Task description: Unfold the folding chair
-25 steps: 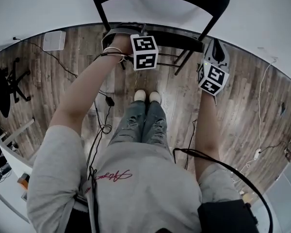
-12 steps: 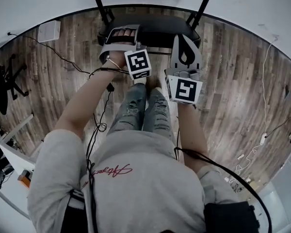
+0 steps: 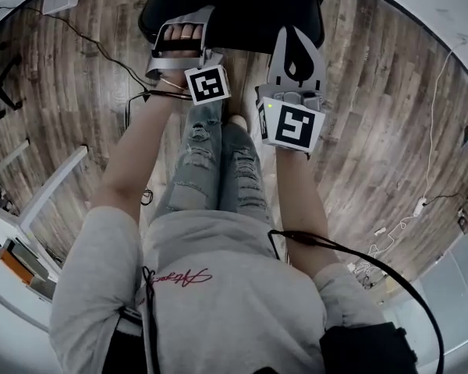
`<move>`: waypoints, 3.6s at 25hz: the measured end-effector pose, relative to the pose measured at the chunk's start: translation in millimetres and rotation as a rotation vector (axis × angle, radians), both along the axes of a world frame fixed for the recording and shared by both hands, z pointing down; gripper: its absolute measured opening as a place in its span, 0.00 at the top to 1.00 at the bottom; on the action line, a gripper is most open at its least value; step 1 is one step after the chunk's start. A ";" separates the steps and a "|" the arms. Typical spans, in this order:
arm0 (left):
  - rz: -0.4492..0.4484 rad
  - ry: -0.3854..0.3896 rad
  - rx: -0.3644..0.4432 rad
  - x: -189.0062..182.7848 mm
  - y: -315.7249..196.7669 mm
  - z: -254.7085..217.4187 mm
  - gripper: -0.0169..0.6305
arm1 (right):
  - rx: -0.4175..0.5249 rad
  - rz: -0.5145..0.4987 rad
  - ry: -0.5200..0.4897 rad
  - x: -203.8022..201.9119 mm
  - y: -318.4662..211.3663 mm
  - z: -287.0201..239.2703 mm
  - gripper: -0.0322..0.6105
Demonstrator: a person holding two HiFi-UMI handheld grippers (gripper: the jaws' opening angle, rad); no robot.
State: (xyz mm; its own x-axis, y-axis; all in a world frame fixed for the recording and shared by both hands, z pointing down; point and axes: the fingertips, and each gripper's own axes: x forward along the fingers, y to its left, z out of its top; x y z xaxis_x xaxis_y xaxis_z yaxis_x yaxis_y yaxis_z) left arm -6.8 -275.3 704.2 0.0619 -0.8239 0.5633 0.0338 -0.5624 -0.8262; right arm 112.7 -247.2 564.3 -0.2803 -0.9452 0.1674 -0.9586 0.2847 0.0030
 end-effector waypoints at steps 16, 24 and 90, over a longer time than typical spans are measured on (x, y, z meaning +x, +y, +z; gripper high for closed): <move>0.073 0.181 0.137 4.1 83.9 44.4 0.58 | -0.026 0.048 0.054 -27.5 130.3 86.4 0.93; 0.114 0.145 0.159 2.6 153.3 88.1 0.48 | 0.052 0.034 0.065 -48.7 180.7 78.4 0.93; -0.070 1.586 0.230 -32.1 275.9 -491.4 0.96 | 0.287 -0.158 -0.082 -76.3 253.0 -342.0 0.93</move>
State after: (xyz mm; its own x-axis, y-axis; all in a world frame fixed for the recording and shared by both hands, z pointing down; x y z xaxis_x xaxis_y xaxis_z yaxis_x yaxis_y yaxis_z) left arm -38.9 0.5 212.7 0.3952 -0.9045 -0.1604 -0.9186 -0.3901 -0.0636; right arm 36.4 5.8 222.3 -0.4285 -0.8943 -0.1287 -0.9031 0.4285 0.0290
